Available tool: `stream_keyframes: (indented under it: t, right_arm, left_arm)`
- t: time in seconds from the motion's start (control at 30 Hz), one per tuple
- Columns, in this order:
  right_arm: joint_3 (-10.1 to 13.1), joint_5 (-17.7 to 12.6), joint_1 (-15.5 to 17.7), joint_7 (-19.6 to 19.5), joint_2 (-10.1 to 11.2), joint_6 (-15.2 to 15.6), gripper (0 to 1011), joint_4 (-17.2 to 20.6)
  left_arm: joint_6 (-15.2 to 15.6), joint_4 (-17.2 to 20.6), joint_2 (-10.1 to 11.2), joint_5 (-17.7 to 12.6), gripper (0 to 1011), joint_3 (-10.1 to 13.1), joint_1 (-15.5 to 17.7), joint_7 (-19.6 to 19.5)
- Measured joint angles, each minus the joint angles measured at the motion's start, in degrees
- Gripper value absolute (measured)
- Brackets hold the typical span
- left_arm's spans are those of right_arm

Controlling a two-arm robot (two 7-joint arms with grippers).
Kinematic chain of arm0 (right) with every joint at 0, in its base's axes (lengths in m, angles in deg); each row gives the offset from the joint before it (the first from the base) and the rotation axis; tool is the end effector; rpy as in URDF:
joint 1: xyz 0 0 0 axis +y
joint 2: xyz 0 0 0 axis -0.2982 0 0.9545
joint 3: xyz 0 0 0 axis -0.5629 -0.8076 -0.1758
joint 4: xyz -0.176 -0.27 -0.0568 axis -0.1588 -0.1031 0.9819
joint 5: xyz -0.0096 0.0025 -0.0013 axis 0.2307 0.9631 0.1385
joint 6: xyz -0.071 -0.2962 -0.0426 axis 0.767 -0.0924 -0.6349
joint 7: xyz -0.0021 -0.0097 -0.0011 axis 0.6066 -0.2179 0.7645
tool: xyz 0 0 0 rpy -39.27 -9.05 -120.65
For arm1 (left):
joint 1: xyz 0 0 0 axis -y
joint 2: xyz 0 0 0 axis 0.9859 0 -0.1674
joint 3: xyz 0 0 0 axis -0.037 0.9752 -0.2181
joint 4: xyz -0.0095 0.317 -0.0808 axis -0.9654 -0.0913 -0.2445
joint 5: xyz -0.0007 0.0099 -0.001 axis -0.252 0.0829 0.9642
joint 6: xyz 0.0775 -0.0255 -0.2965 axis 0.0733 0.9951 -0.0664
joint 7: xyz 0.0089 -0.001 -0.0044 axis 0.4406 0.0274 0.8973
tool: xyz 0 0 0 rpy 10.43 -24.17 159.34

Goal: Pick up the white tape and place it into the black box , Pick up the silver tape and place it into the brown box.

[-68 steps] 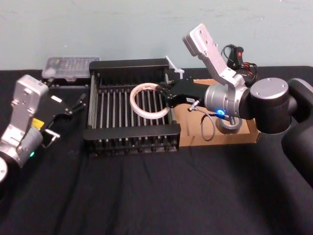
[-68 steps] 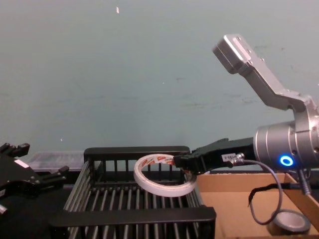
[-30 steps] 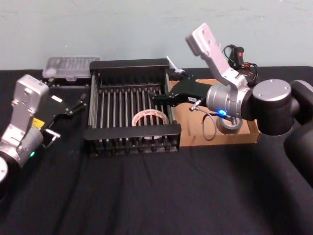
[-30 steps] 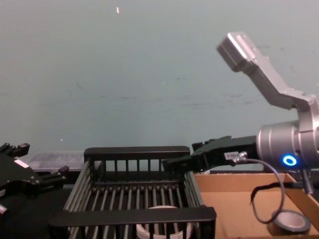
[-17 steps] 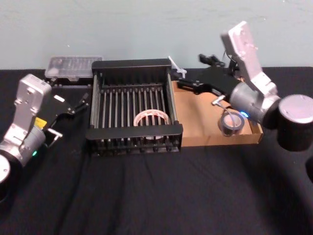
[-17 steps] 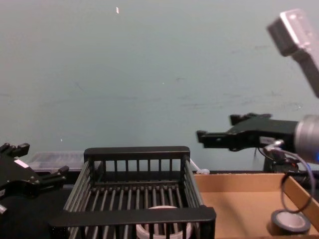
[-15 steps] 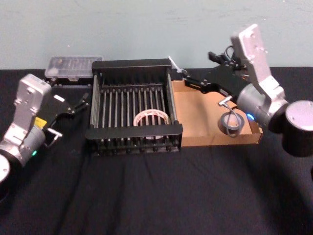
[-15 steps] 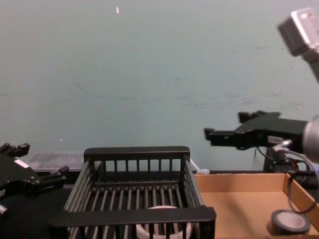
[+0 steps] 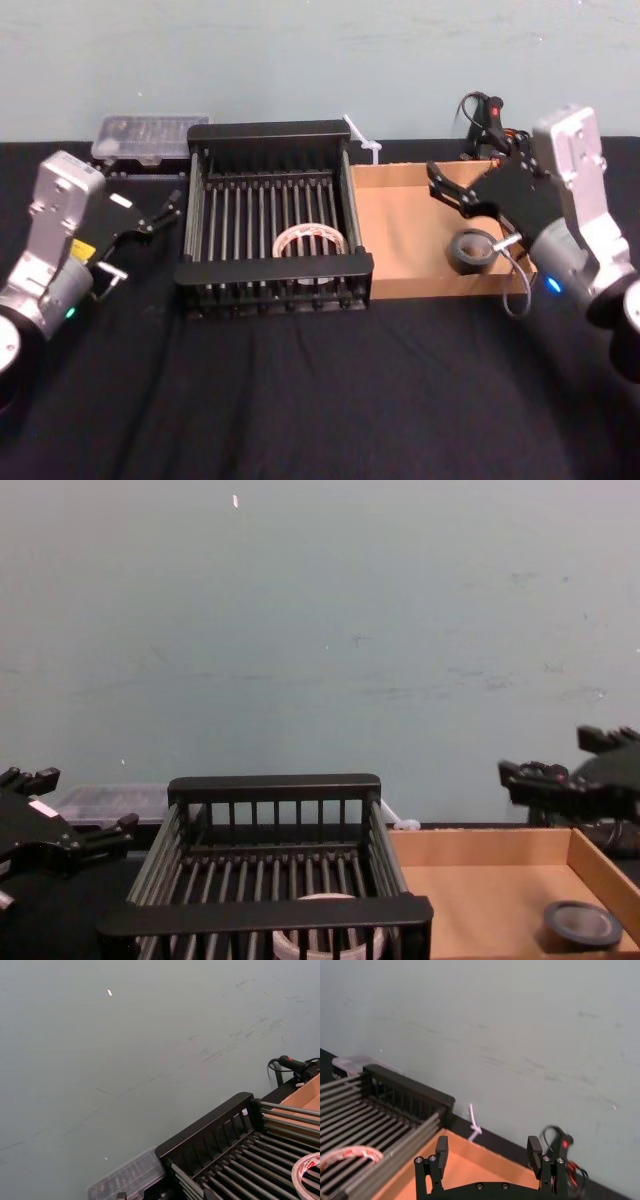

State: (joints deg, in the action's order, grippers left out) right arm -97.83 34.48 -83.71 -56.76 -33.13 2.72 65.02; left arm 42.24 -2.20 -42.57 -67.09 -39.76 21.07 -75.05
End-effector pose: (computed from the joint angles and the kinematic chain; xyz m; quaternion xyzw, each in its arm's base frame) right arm 0.3757 -0.0329 -0.3038 -0.0844 -0.0970 -0.5380 0.8331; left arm 0.3629 0.1041 -0.3320 0.1415 -0.1326 0.5800 0.7912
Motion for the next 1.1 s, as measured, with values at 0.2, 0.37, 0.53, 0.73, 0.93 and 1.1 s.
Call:
stream_keyframes:
  t: [0.2, 0.37, 0.53, 0.73, 0.93, 1.1]
  right_arm:
    - [1.38, 1.68, 3.4, -2.28, -0.5, -0.19, 1000, 0.29]
    - [2.12, 2.58, 4.41, -3.0, -1.11, -0.11, 1000, 0.29]
    - [2.81, 3.61, 4.91, -3.64, -1.89, -0.17, 1000, 0.31]
    - [2.88, 3.75, 4.95, -3.74, -1.94, -0.18, 1002, 0.35]
    - [2.79, 3.72, 4.89, -3.68, -1.87, -0.18, 1002, 0.35]
    - [2.73, 3.66, 4.87, -3.65, -1.83, -0.18, 1000, 0.35]
  left_arm:
    - [0.0, 0.0, 0.0, 0.0, 1001, 0.0, 0.0, 0.0]
    - [0.0, 0.0, 0.0, 0.0, 1001, 0.0, 0.0, 0.0]
    - [0.0, 0.0, 0.0, 0.0, 1001, 0.0, 0.0, 0.0]
    - [0.0, 0.0, 0.0, 0.0, 1001, 0.0, 0.0, 0.0]
    - [0.0, 0.0, 0.0, 0.0, 1002, 0.0, 0.0, 0.0]
    - [0.0, 0.0, 0.0, 0.0, 1001, 0.0, 0.0, 0.0]
